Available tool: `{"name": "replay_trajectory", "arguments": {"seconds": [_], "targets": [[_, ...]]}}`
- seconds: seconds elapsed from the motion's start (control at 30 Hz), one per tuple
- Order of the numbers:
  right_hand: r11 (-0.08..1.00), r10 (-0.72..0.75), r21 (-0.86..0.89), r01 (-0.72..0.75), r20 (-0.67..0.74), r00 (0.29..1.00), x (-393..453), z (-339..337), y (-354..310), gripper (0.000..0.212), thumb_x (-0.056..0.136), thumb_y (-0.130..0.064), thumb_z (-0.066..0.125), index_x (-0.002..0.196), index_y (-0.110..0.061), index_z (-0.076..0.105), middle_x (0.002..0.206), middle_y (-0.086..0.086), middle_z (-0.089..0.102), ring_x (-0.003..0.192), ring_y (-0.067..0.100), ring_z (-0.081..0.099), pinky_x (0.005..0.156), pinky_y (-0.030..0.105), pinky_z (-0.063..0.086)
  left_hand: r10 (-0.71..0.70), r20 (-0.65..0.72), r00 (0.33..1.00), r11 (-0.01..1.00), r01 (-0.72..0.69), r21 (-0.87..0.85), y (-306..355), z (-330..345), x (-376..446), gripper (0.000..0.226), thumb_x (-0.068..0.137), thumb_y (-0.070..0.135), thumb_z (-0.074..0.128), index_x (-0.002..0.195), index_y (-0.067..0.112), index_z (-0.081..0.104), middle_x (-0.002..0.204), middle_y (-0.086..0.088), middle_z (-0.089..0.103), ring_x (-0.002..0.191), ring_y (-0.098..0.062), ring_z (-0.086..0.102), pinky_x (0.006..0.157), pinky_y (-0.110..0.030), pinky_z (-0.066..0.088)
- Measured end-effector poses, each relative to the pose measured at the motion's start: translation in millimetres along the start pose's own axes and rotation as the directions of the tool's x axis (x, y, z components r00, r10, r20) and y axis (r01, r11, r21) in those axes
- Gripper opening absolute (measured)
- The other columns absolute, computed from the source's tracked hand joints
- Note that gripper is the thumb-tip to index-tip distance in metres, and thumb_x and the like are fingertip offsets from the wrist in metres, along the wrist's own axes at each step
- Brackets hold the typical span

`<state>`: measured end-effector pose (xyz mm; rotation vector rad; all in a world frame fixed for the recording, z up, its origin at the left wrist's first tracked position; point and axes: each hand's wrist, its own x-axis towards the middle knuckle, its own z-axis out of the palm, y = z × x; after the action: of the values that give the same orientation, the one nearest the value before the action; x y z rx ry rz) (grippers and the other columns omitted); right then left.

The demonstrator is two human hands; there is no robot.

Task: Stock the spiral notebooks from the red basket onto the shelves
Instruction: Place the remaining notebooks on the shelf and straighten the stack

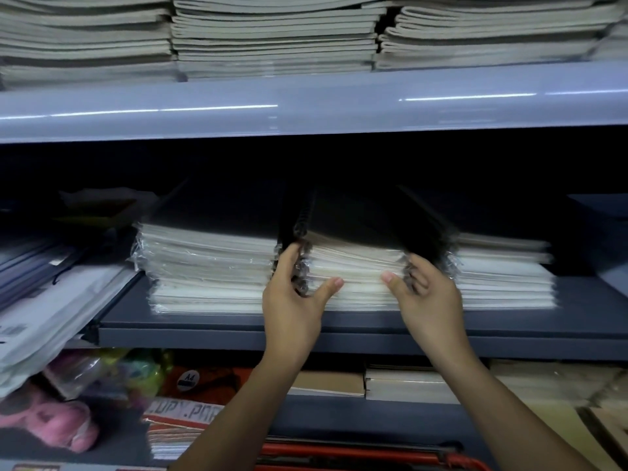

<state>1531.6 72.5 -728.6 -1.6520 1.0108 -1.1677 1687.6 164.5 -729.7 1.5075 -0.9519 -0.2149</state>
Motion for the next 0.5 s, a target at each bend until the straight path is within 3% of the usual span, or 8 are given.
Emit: {"name": "replay_trajectory", "arguments": {"seconds": [0.07,0.1,0.17,0.2,0.3,0.37,0.43,0.5], "targets": [[1.0,0.013,0.003,-0.013,0.052,0.999,-0.4,-4.7,-1.9,0.064,0.088,-0.025,0.075,0.146,-0.021,0.048,0.134,-0.001,0.061,0.109,0.001,0.058,0.106,0.025,0.041,-0.02,0.057,0.998,1.0,0.02,0.001,-3.4,-3.9,-3.1,0.084,0.072,0.04,0.086,0.142,0.045,0.039,0.137,0.035,0.045,0.135,0.0,0.043,0.115,-0.038,0.04],[1.0,0.008,0.005,-0.008,0.076,0.997,-1.6,-6.5,-2.9,0.066,0.088,-0.029,0.075,0.146,-0.027,0.045,0.132,-0.012,0.059,0.114,0.002,0.056,0.107,0.027,0.041,-0.03,0.093,0.995,1.0,0.03,0.008,-3.2,-5.9,-4.3,0.097,0.071,0.039,0.087,0.15,0.04,0.03,0.146,0.029,0.039,0.141,-0.003,0.037,0.118,-0.039,0.036],[1.0,-0.015,0.009,0.014,0.1,0.995,-2.4,-7.8,-3.3,0.065,0.087,-0.035,0.074,0.144,-0.035,0.043,0.116,-0.032,0.052,0.116,0.001,0.053,0.103,0.026,0.04,-0.025,0.143,0.989,0.999,0.018,0.05,-2.5,-7.9,-3.9,0.116,0.071,0.037,0.088,0.156,0.04,0.008,0.16,0.021,0.023,0.148,-0.003,0.023,0.122,-0.035,0.026],[1.0,-0.016,0.026,0.014,0.087,0.996,-2.1,-7.4,-2.8,0.064,0.088,-0.037,0.073,0.145,-0.034,0.044,0.113,-0.034,0.051,0.115,0.001,0.053,0.1,0.023,0.039,-0.012,0.158,0.987,0.997,-0.001,0.082,-0.3,-7.3,-3.3,0.121,0.072,0.036,0.088,0.157,0.041,0.002,0.163,0.02,0.017,0.149,0.0,0.017,0.122,-0.029,0.021],[1.0,-0.025,0.009,0.024,0.022,0.999,-2.2,-5.0,-2.9,0.056,0.093,-0.037,0.067,0.144,-0.022,0.05,0.117,-0.023,0.058,0.113,0.002,0.058,0.087,0.009,0.037,0.0,0.158,0.987,0.993,-0.019,0.116,3.7,-3.8,-1.5,0.122,0.071,0.035,0.088,0.158,0.036,0.003,0.162,0.021,0.014,0.144,0.009,0.012,0.114,-0.017,0.016],[1.0,-0.029,0.001,0.029,-0.021,0.999,-1.5,-3.6,-0.5,0.047,0.096,-0.036,0.063,0.138,-0.016,0.057,0.103,-0.027,0.06,0.109,0.002,0.06,0.08,0.002,0.036,-0.016,0.133,0.991,0.993,0.0,0.12,3.8,-2.2,-1.8,0.117,0.072,0.036,0.087,0.158,0.034,0.008,0.162,0.018,0.019,0.144,0.005,0.016,0.116,-0.021,0.019],[1.0,-0.022,0.011,0.023,-0.052,0.998,-0.9,-2.8,0.1,0.042,0.097,-0.034,0.062,0.133,-0.012,0.06,0.087,-0.03,0.058,0.101,0.001,0.063,0.077,0.002,0.039,-0.019,0.122,0.992,0.991,0.003,0.131,3.4,-1.8,-2.7,0.114,0.072,0.037,0.086,0.158,0.033,0.01,0.163,0.015,0.021,0.147,0.0,0.018,0.119,-0.025,0.021],[1.0,-0.011,0.014,0.011,-0.018,1.0,-2.1,-4.2,-3.3,0.046,0.096,-0.033,0.064,0.138,-0.019,0.056,0.096,-0.03,0.057,0.096,-0.008,0.058,0.083,0.006,0.038,-0.014,0.13,0.991,0.989,-0.006,0.147,3.6,-3.2,-5.0,0.114,0.073,0.037,0.086,0.158,0.033,0.01,0.163,0.017,0.018,0.146,0.004,0.016,0.119,-0.023,0.019]]}}
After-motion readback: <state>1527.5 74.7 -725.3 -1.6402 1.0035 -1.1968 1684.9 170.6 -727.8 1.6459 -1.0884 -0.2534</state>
